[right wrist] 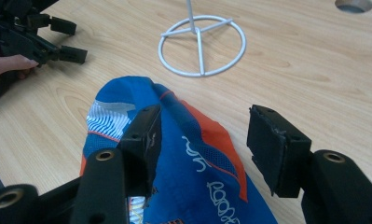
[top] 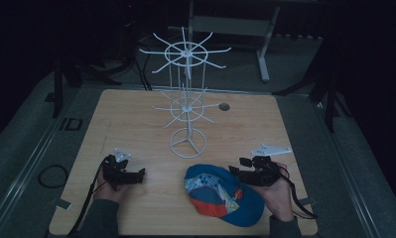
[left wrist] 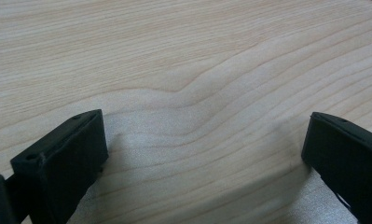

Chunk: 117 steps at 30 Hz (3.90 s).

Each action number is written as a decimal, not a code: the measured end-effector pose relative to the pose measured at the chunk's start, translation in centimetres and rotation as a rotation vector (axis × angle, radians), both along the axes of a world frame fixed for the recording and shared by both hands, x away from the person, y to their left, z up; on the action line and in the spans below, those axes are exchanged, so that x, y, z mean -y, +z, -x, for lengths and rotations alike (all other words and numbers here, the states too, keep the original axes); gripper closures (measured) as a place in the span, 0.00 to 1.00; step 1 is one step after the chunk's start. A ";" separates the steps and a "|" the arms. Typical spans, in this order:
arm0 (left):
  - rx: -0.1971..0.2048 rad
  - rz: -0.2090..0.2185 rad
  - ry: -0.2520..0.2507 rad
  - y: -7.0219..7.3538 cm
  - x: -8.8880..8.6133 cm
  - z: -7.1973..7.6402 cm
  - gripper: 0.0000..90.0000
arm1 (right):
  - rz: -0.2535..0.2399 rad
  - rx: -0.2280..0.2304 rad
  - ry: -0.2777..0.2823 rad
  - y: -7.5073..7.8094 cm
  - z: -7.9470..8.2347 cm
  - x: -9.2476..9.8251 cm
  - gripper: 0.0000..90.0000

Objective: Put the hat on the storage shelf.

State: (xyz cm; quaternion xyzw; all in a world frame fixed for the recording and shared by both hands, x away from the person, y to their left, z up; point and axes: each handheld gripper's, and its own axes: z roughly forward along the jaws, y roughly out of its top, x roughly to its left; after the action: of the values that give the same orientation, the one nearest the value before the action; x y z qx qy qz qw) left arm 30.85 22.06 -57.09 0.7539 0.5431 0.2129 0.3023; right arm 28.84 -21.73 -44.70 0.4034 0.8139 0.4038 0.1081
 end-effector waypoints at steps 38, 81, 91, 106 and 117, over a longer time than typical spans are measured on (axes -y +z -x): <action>0.001 0.002 0.000 0.0 0.0 0.0 0.00 | 0.094 -0.070 0.130 0.9 -3.0 -2.3 0.53; -0.003 0.000 -0.003 0.0 0.0 0.0 0.00 | 0.230 -0.088 0.352 0.9 -4.7 -6.2 0.43; -0.002 0.002 -0.001 0.0 0.0 0.0 0.00 | 0.267 -0.118 0.387 -0.2 -4.6 -7.2 0.42; 0.001 0.004 0.002 0.0 0.0 0.0 0.00 | 0.331 -0.156 0.419 -2.3 -4.9 -8.5 0.42; 0.001 0.002 0.000 0.0 0.0 0.0 0.00 | 0.375 -0.224 0.438 -3.6 -6.0 -9.0 0.44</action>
State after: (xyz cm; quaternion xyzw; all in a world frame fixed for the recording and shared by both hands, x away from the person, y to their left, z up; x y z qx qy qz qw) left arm 30.86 22.05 -57.09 0.7535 0.5431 0.2125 0.3034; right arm 34.79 -12.68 -48.32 0.2334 0.9487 0.2135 0.0006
